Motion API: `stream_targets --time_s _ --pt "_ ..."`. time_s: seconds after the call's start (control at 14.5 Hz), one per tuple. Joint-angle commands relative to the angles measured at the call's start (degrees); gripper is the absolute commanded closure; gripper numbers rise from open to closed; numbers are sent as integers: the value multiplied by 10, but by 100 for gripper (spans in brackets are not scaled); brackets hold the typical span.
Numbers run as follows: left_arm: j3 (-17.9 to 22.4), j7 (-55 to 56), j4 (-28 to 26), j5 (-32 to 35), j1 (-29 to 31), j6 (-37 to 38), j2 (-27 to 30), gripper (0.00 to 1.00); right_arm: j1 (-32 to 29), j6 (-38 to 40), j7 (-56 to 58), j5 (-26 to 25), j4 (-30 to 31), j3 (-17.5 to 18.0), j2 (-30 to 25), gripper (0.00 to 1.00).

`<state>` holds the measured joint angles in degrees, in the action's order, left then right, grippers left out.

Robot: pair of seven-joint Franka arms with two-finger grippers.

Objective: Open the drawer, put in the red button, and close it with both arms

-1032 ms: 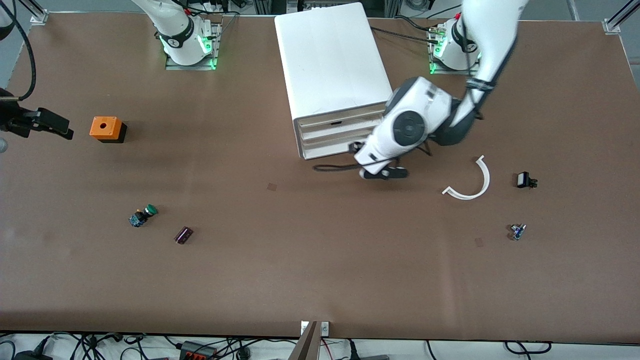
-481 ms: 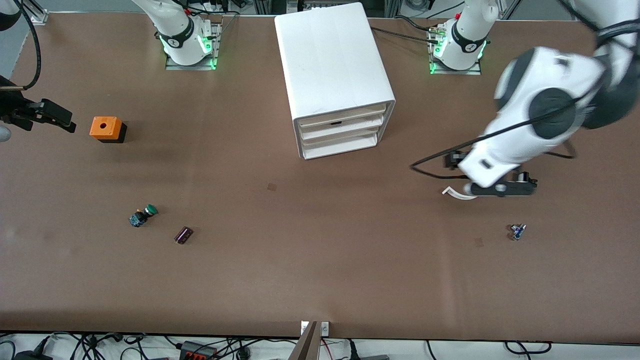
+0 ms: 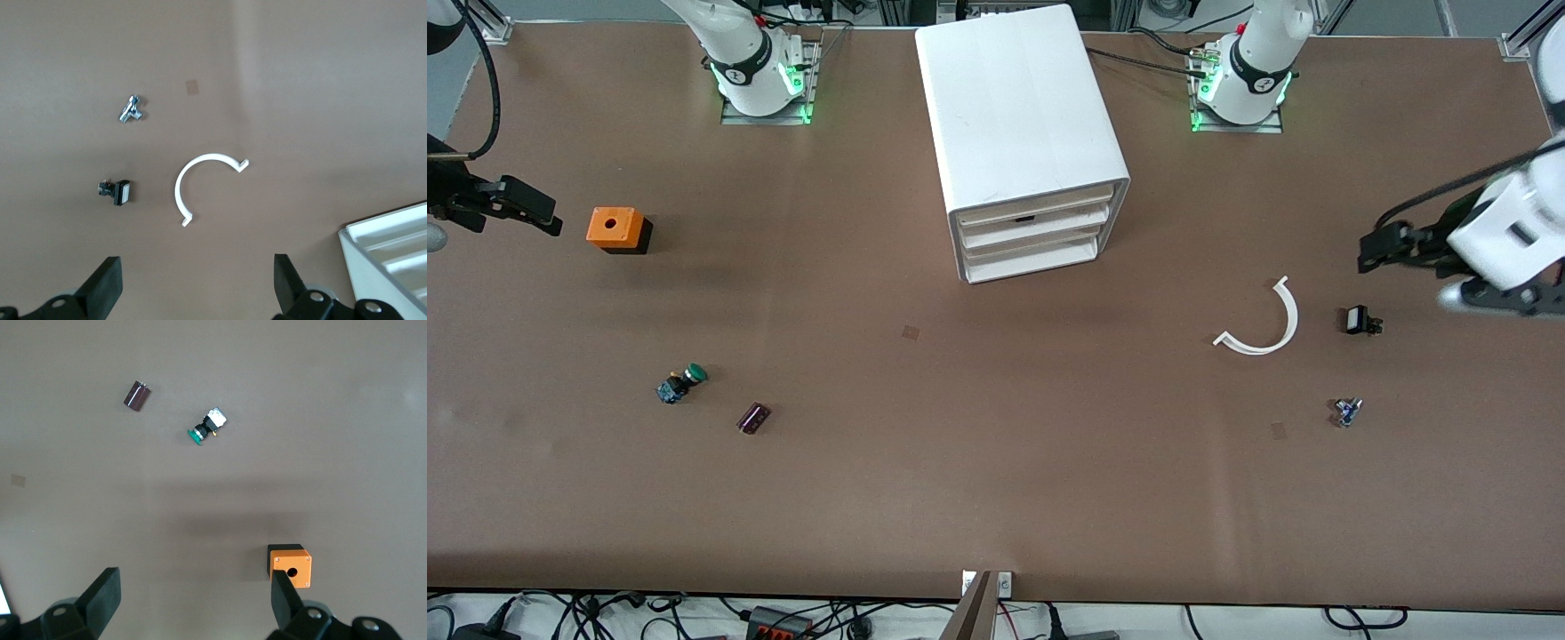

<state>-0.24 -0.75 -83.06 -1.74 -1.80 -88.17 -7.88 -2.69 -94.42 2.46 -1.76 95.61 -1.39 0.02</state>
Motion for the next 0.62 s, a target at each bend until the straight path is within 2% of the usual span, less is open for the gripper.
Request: stream_targets --time_s 0.0,0.14,0.55 --pt "32 -9 -94 -1 -33 -48 83 0 0 -9 -2 -2 20 2 -18 0" --pt "25 -14 -95 17 -28 -52 84 0 0 -7 -2 -2 20 2 -18 0" --pt "25 -11 -107 18 -21 -53 91 0 -2 -6 -2 1 20 2 -14 0"
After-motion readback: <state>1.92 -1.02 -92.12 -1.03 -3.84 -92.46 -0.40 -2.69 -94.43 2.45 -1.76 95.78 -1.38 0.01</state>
